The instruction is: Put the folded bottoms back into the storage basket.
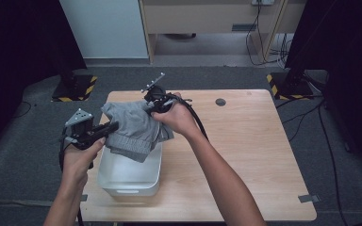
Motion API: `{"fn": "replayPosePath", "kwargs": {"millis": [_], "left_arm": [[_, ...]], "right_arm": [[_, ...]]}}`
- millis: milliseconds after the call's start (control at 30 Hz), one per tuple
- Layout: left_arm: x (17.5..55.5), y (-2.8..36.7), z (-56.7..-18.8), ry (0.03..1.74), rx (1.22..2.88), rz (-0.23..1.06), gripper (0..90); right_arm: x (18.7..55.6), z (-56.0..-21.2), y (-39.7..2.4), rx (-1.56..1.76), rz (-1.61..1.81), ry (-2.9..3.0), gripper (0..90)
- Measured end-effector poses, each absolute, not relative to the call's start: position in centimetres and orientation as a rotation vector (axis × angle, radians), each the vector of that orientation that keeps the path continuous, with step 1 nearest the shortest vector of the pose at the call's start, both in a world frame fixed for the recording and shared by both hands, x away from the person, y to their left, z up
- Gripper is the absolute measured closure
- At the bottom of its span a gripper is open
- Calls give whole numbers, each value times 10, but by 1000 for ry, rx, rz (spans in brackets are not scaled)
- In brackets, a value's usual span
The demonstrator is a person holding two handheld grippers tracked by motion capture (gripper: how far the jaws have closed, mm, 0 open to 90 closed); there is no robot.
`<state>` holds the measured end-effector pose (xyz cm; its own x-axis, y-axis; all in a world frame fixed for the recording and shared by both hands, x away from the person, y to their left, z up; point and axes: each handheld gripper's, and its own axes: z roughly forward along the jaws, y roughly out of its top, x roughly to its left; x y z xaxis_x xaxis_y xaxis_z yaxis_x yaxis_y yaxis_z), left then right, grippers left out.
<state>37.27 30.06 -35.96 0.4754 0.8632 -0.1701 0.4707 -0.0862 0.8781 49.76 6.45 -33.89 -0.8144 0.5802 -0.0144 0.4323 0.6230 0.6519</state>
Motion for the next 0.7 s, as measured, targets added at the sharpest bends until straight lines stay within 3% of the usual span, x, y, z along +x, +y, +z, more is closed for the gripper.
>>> {"fn": "replayPosePath", "kwargs": {"millis": [700], "left_arm": [[367, 313, -376, 1160, 1747, 483, 824]], "right_arm": [[489, -351, 68, 837, 986, 2651, 748]]}}
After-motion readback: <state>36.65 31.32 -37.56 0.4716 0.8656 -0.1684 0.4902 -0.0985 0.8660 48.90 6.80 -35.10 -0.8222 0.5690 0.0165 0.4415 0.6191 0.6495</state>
